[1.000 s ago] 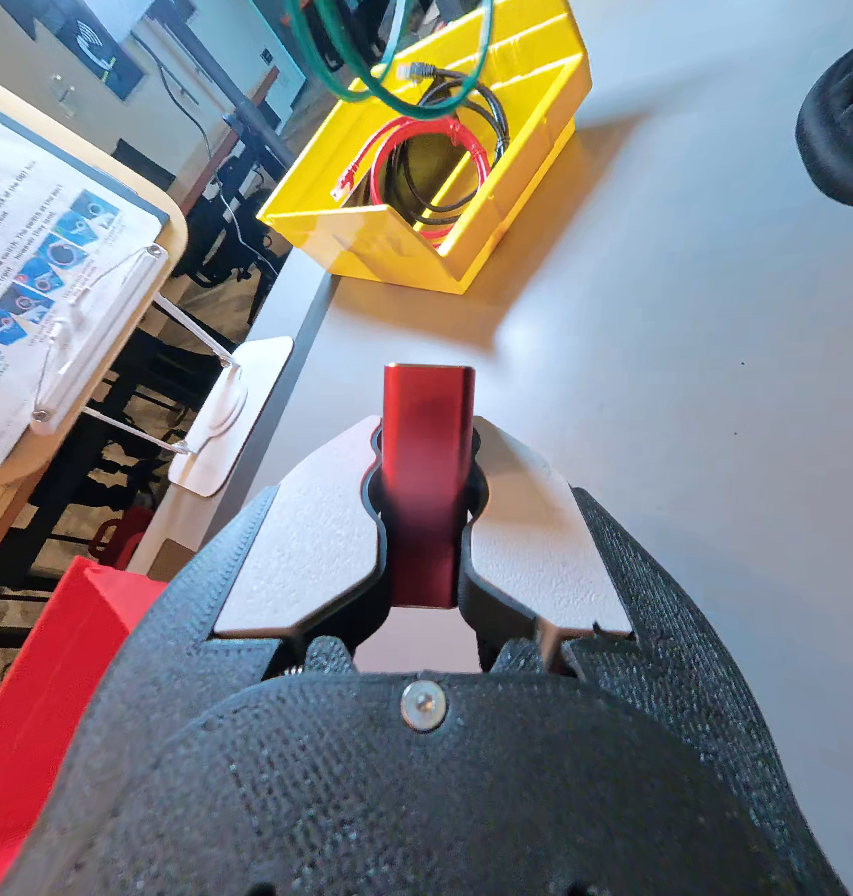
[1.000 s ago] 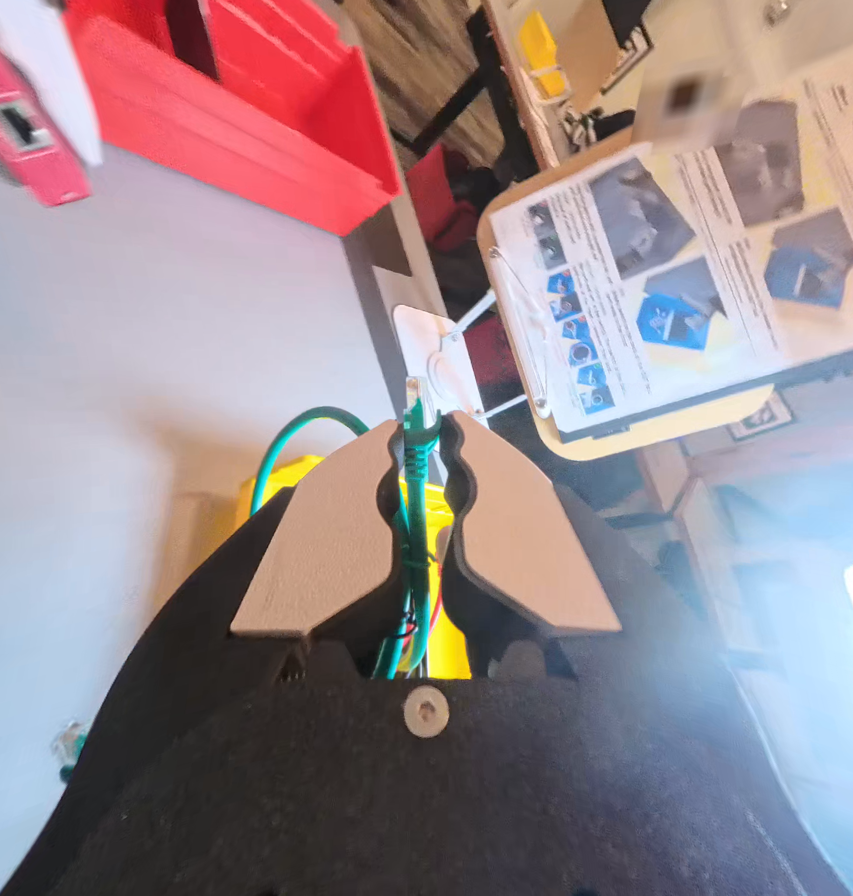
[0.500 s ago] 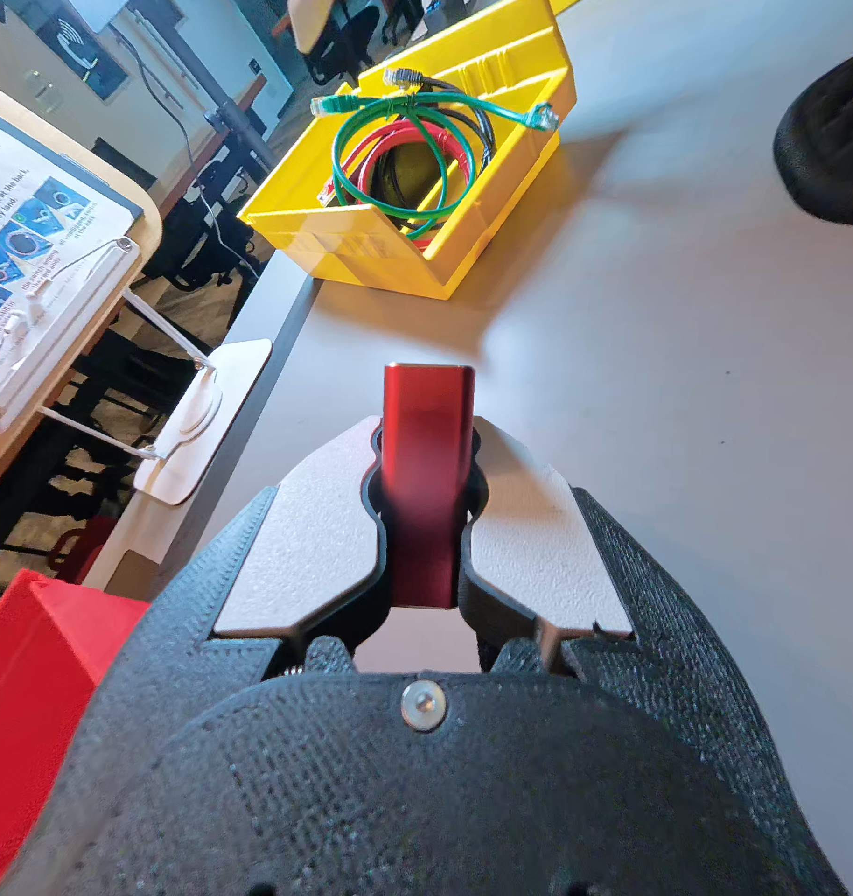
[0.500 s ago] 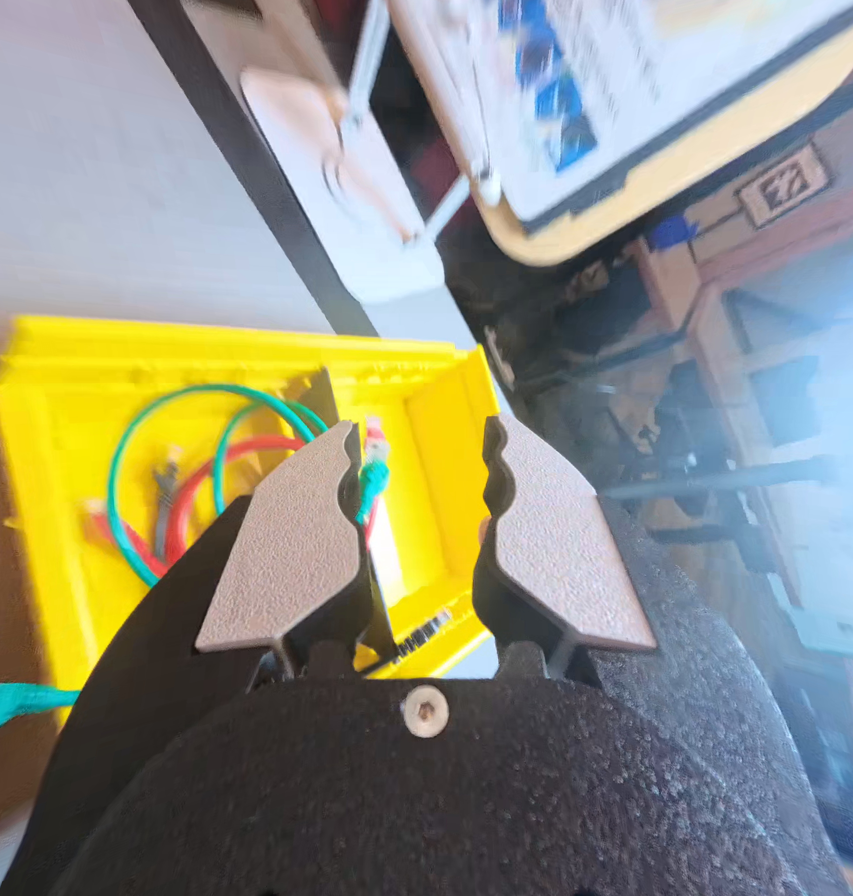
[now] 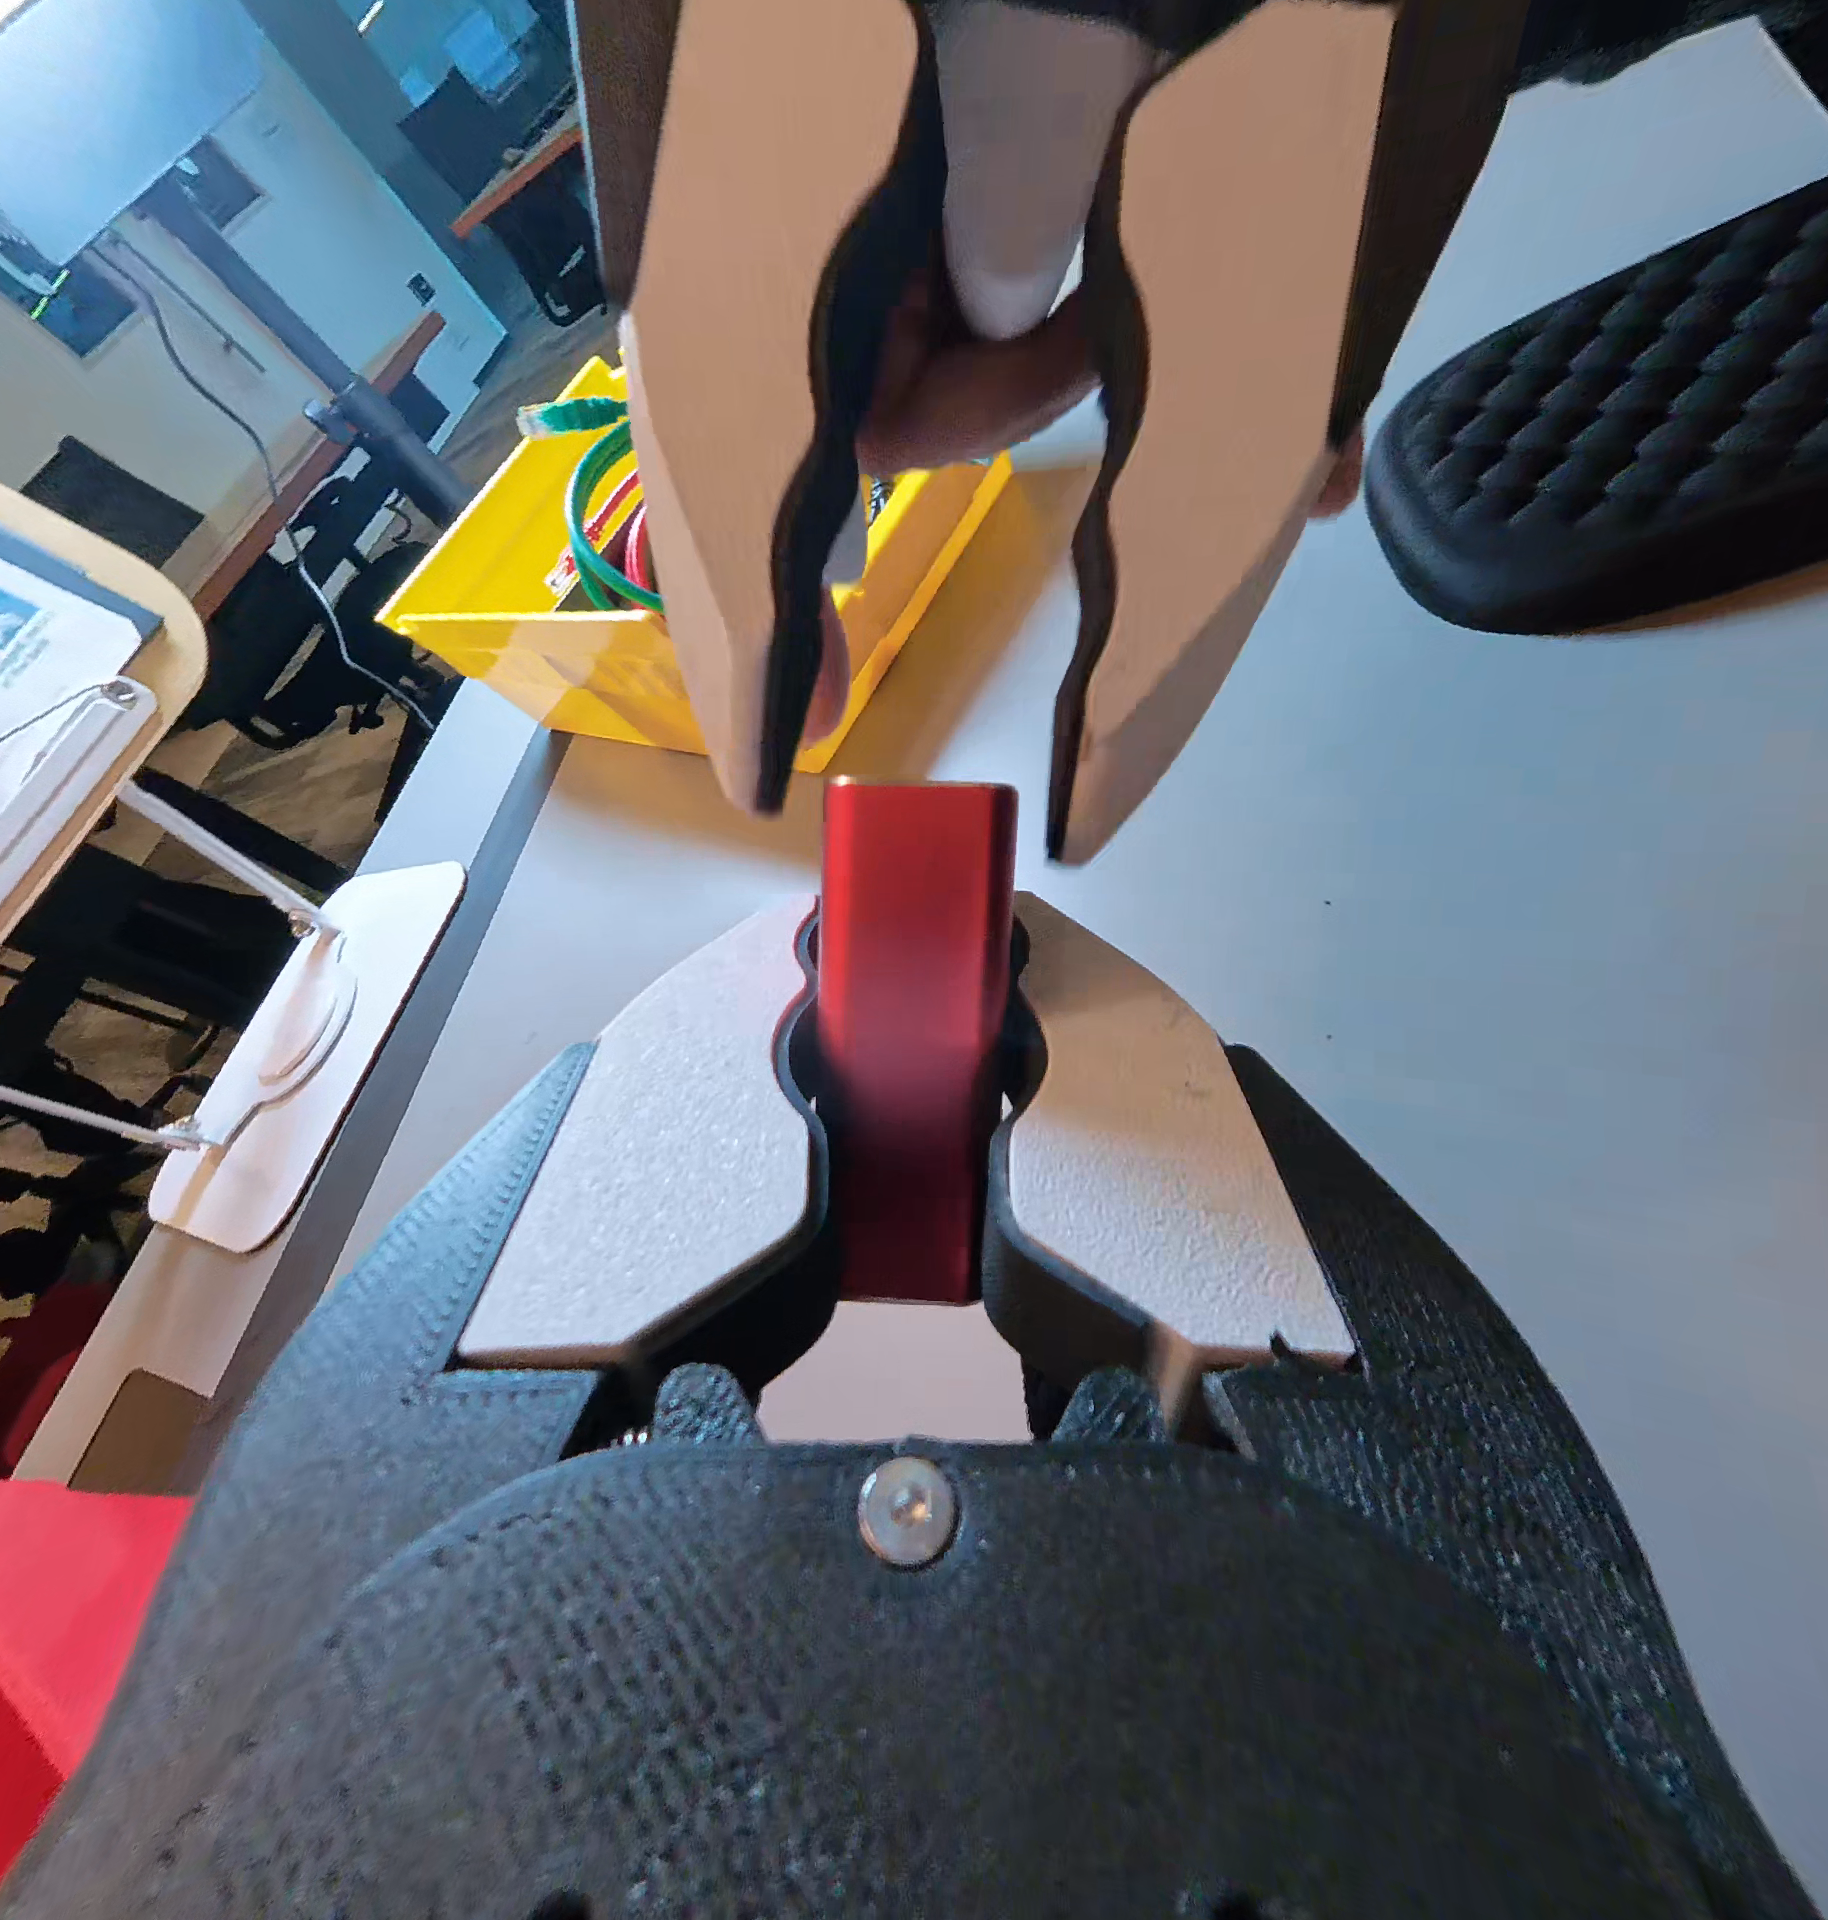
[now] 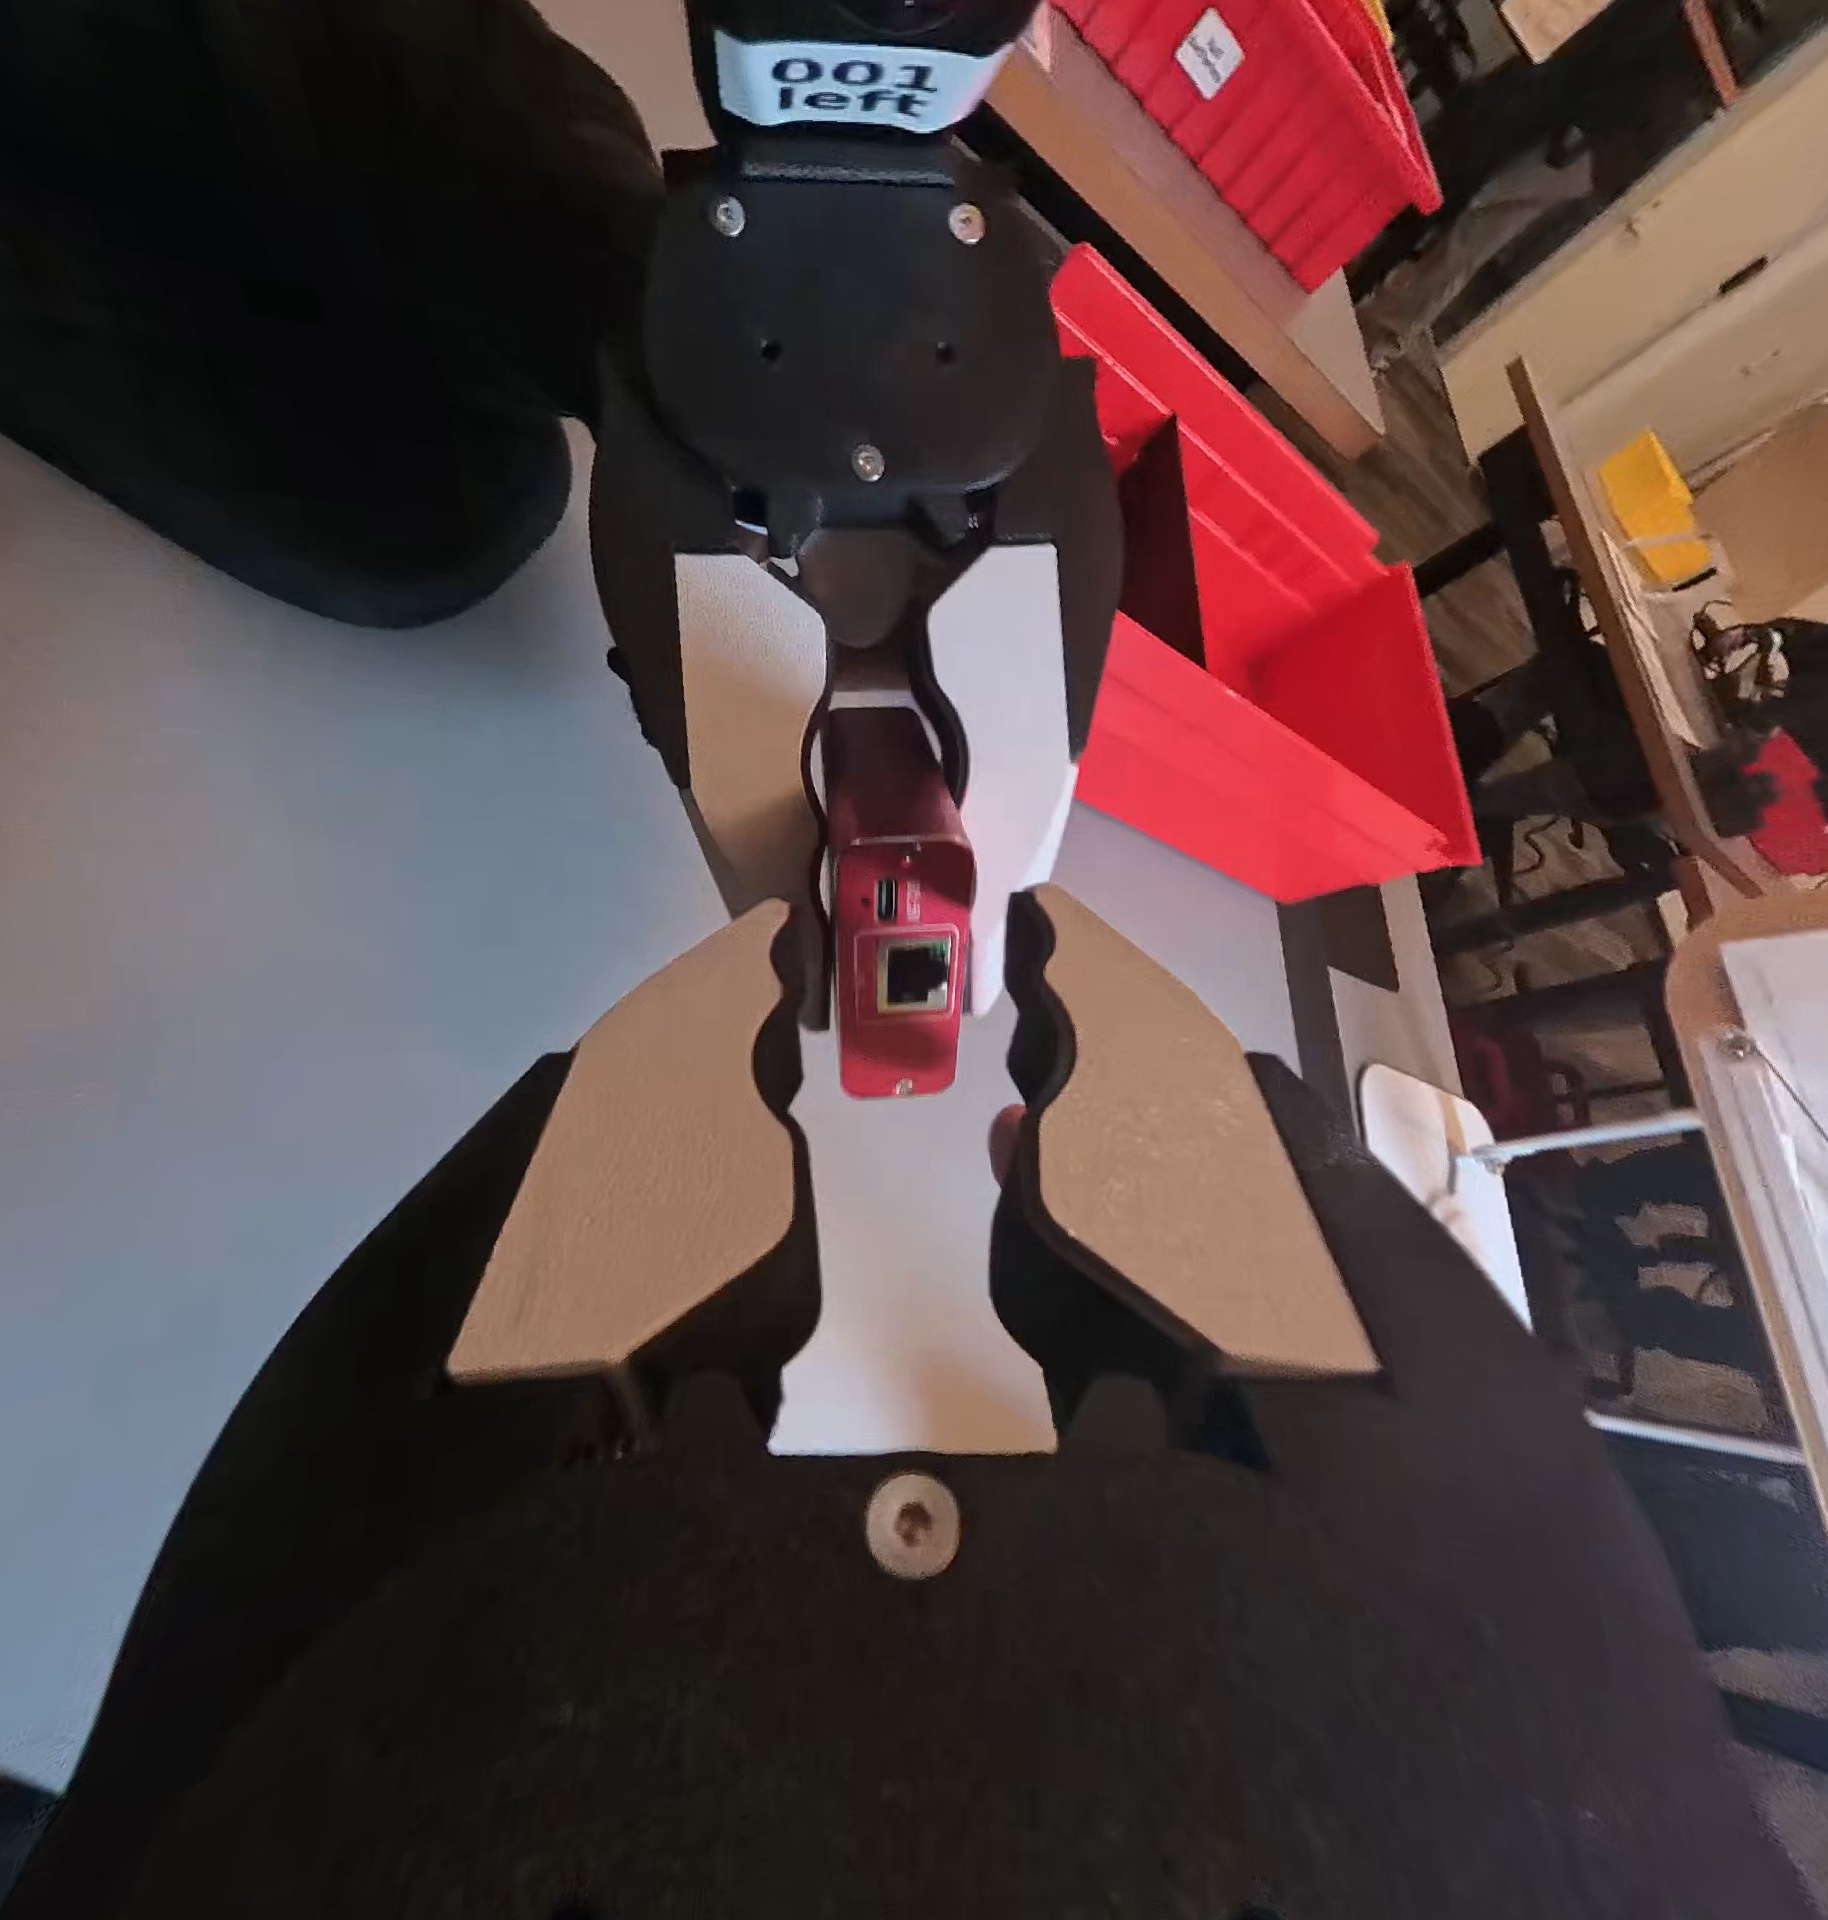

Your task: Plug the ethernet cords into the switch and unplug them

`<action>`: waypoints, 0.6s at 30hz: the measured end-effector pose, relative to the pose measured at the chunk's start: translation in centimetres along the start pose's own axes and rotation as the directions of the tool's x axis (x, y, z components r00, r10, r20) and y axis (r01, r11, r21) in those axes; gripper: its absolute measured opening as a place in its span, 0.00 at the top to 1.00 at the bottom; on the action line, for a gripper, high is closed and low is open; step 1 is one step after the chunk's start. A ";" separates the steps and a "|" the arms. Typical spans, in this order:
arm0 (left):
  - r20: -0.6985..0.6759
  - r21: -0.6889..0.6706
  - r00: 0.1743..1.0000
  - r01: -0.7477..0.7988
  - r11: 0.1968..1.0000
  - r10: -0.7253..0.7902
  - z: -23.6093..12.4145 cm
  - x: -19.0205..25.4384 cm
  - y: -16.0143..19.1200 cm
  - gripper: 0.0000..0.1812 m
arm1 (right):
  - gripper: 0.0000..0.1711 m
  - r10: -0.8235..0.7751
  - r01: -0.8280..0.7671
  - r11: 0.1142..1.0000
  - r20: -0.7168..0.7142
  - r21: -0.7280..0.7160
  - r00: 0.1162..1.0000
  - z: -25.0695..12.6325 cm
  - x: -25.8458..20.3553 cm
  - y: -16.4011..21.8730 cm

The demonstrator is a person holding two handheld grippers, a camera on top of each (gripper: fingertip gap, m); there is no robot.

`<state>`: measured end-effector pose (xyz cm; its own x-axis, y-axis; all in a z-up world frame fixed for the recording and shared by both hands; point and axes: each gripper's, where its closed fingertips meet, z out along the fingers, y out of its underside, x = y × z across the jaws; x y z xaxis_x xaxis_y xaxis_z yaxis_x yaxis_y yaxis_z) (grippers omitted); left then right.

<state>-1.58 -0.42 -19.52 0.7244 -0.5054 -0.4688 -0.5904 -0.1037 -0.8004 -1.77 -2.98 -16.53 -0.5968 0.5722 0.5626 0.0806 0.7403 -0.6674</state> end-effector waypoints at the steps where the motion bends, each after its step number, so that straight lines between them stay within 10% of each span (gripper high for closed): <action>1: -0.008 0.002 1.000 -0.003 1.000 0.003 0.0 0.2 -0.1 0.84 | 0.85 -0.016 0.016 1.000 0.004 -0.001 1.000 0.3 -0.2 -0.1; 13: -0.044 0.168 0.995 0.097 0.981 -0.091 -1.0 -0.3 -2.0 0.84 | 0.85 0.142 -0.137 0.967 -0.008 0.217 0.990 -2.7 0.6 1.1; 18: -0.049 0.048 0.993 0.114 0.992 -0.111 -0.3 -0.1 -0.5 0.85 | 0.84 0.181 -0.181 0.982 -0.004 0.063 0.983 -2.1 0.4 3.8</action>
<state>-1.46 -0.54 -19.02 0.7673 -0.5323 -0.3577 -0.4865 -0.1196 -0.8655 -0.05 0.81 -17.79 -0.5691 0.6983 0.4341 0.1370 0.6010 -0.7874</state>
